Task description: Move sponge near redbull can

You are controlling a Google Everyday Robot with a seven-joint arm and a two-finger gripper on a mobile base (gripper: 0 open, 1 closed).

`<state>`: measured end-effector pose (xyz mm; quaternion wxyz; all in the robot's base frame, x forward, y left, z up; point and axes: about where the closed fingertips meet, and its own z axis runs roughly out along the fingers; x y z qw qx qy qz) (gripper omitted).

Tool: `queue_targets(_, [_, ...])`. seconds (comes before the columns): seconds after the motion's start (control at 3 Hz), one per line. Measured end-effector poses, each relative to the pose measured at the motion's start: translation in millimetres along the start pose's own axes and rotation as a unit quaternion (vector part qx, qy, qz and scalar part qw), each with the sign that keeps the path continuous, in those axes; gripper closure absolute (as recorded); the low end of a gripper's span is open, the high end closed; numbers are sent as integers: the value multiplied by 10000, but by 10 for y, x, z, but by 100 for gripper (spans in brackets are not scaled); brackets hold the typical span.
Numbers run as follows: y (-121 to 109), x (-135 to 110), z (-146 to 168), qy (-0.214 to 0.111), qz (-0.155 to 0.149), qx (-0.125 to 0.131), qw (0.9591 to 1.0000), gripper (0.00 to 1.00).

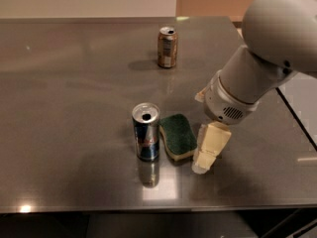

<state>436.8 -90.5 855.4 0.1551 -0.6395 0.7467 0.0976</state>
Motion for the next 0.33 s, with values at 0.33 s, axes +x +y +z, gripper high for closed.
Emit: queue_targets(0.33, [0, 0, 0, 0, 0, 0, 10000, 0])
